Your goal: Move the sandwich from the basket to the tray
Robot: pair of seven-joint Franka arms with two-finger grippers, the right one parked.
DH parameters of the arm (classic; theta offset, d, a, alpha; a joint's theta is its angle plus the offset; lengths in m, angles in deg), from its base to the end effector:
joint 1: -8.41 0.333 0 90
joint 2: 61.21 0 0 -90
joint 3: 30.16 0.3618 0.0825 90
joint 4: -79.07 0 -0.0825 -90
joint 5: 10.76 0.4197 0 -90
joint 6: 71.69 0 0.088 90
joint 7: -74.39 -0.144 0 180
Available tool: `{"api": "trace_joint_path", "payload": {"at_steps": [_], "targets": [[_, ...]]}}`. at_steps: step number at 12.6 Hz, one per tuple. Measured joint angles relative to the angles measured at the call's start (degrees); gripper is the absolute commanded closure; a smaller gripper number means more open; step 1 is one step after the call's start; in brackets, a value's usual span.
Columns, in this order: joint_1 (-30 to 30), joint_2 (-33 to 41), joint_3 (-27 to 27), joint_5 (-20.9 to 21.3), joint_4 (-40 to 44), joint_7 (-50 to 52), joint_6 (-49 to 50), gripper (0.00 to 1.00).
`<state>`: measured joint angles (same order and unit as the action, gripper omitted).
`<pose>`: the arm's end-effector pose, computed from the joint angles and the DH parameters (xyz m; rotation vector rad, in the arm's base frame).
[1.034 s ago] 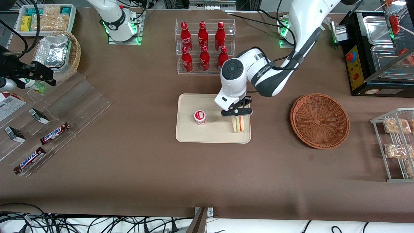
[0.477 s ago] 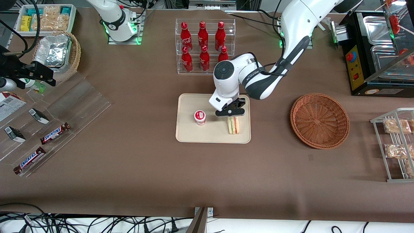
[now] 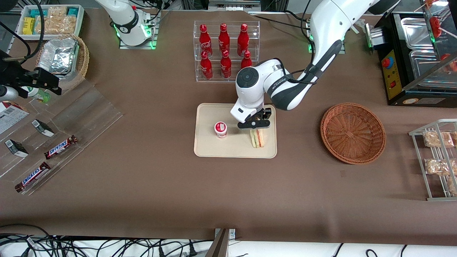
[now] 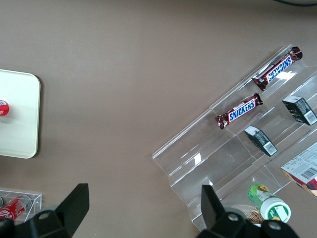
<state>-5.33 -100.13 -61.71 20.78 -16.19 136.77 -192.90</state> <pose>0.5616 -0.4525 0.2246 -2.9966 -0.0982 -0.0507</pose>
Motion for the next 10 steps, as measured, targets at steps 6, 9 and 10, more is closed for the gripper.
{"api": "trace_joint_path", "payload": {"at_steps": [6, 9, 10], "targets": [[2.24, 5.26, -0.05, -4.54, 6.08, -1.72, 8.56, 0.0], [7.15, 8.86, 0.0, -11.02, 11.82, -12.21, 18.18, 0.0], [9.4, 9.58, 0.01, -12.53, 13.62, -16.17, 20.93, 0.0]]}}
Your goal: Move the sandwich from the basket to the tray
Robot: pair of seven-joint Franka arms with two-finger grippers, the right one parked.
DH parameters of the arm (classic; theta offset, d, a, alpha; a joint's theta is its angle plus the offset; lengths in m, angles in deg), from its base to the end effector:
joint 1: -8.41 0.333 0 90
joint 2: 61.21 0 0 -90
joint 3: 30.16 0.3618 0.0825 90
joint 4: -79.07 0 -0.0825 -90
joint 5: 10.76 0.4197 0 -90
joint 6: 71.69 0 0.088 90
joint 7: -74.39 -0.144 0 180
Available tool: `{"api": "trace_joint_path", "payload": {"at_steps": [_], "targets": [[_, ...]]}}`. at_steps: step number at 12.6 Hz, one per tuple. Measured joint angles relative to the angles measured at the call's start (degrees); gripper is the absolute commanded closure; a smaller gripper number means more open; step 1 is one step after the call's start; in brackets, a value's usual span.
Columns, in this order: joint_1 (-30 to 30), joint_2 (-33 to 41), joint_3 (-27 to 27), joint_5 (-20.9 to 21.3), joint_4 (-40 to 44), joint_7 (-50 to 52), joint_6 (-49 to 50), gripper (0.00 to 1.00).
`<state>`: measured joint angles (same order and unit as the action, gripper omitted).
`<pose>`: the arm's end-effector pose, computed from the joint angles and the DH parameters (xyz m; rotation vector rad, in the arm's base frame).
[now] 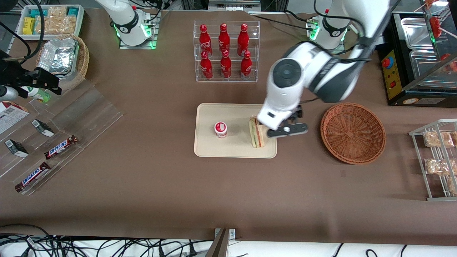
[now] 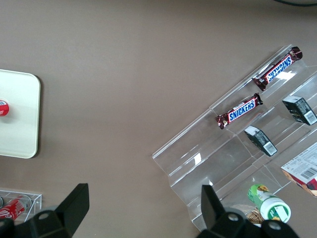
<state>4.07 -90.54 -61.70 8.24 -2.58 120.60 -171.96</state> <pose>0.6487 -0.3364 0.4173 -3.0147 -0.2203 0.0663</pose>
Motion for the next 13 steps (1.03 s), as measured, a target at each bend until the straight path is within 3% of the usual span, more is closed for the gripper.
{"api": "trace_joint_path", "payload": {"at_steps": [4, 9, 13], "targets": [[6.77, 0.64, 1.46, -4.21, 6.41, -15.57, 9.57, 0.0], [6.68, 2.76, 17.63, -13.06, 11.32, -35.45, 14.45, 0.0], [6.66, 4.16, 24.71, -15.94, 11.28, -47.05, 16.31, 0.0]]}}
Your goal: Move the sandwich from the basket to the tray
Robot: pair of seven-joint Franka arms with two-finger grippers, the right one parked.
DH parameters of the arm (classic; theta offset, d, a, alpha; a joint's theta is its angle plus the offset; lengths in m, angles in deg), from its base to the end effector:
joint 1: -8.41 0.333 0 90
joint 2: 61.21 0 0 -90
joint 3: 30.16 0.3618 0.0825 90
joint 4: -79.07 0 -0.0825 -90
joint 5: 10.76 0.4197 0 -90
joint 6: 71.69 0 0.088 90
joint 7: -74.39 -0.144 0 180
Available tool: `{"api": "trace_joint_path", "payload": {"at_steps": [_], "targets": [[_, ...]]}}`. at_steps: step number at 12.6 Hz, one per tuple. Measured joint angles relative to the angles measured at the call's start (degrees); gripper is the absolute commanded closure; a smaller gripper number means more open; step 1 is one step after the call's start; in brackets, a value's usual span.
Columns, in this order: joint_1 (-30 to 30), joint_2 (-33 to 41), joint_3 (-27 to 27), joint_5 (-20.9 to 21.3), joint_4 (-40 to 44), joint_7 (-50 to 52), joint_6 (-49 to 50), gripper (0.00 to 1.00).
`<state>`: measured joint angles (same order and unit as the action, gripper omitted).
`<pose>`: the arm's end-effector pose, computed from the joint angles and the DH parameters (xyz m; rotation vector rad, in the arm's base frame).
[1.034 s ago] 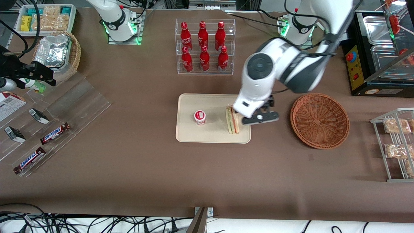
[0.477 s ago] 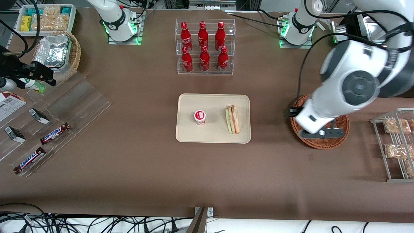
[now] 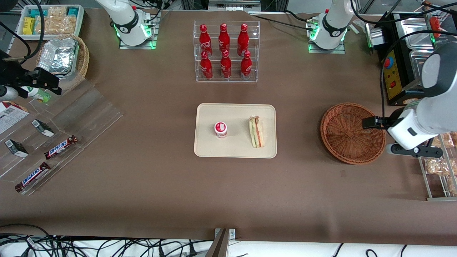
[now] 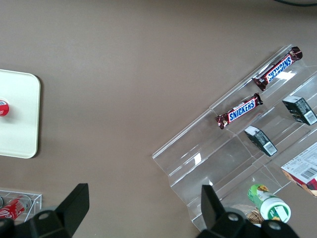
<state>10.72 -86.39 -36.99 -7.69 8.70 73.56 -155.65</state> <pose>0.7106 -0.0310 0.5096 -3.1146 0.1354 0.3116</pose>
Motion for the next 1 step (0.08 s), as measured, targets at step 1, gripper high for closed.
{"api": "trace_joint_path", "payload": {"at_steps": [1], "targets": [[-0.09, -0.03, 0.46, -0.53, -0.13, -0.73, -0.01, 0.0]]}}
